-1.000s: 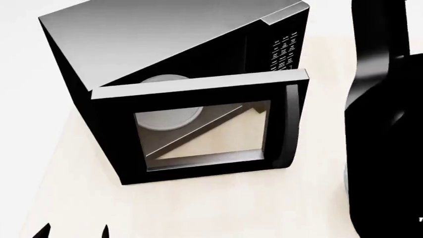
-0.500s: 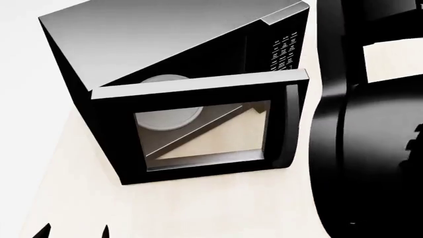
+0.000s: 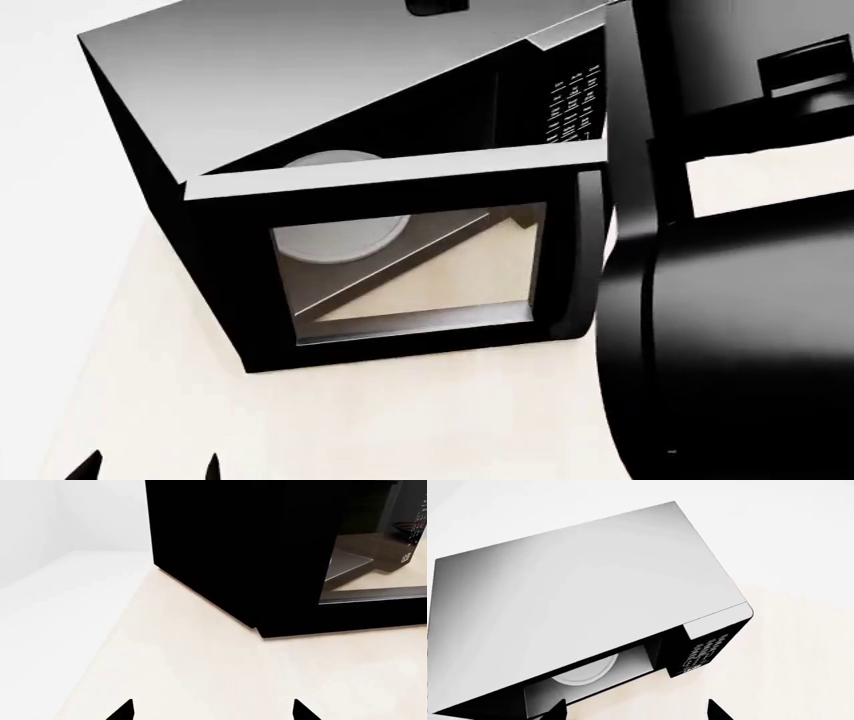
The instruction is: Open the microwave.
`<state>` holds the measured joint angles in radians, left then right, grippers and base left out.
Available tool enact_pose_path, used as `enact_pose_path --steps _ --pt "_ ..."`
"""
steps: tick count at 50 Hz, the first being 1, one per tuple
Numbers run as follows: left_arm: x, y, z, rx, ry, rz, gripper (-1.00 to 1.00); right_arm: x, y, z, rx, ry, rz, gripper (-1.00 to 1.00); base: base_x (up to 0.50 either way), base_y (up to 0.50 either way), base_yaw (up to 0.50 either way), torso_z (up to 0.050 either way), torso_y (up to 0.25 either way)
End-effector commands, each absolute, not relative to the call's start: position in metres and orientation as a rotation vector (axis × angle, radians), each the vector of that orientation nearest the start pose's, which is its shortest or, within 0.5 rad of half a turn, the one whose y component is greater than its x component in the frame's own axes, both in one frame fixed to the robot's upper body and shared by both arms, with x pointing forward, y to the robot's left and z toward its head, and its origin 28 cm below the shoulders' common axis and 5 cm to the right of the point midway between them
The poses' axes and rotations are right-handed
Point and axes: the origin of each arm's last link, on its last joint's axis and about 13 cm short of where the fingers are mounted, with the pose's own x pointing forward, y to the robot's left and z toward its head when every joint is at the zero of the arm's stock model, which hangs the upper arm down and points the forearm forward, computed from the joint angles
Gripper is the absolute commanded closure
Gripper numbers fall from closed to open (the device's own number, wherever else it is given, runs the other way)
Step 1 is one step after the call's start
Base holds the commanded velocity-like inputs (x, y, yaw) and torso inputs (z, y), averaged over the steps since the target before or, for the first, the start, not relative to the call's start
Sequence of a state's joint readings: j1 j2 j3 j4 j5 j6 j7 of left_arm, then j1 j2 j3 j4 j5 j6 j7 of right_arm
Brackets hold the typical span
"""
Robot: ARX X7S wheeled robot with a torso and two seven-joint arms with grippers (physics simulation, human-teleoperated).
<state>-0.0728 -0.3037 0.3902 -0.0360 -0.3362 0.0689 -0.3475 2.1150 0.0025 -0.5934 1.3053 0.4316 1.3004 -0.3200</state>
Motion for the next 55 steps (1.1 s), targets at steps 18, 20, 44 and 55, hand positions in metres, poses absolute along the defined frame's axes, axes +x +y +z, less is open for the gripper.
enact_pose_path --steps 18,20,44,55 --pt "0.213 0.204 0.012 -0.019 0.021 -0.011 -1.00 0.370 -0.097 0.409 -0.099 0.603 0.252 -1.00 0.00 0.00 0.00 0.000 0.000" --pt "0.213 0.204 0.012 -0.019 0.021 -0.011 -1.00 0.371 -0.097 0.406 -0.097 0.607 0.253 -1.00 0.00 0.00 0.00 0.000 0.000" --pt "0.212 0.204 0.012 -0.021 0.021 -0.010 -1.00 0.382 -0.097 0.378 -0.096 0.642 0.237 -1.00 0.00 0.00 0.00 0.000 0.000" --pt "0.213 0.204 0.013 -0.020 0.020 -0.011 -1.00 0.386 -0.099 0.366 -0.092 0.662 0.227 -1.00 0.00 0.00 0.00 0.000 0.000"
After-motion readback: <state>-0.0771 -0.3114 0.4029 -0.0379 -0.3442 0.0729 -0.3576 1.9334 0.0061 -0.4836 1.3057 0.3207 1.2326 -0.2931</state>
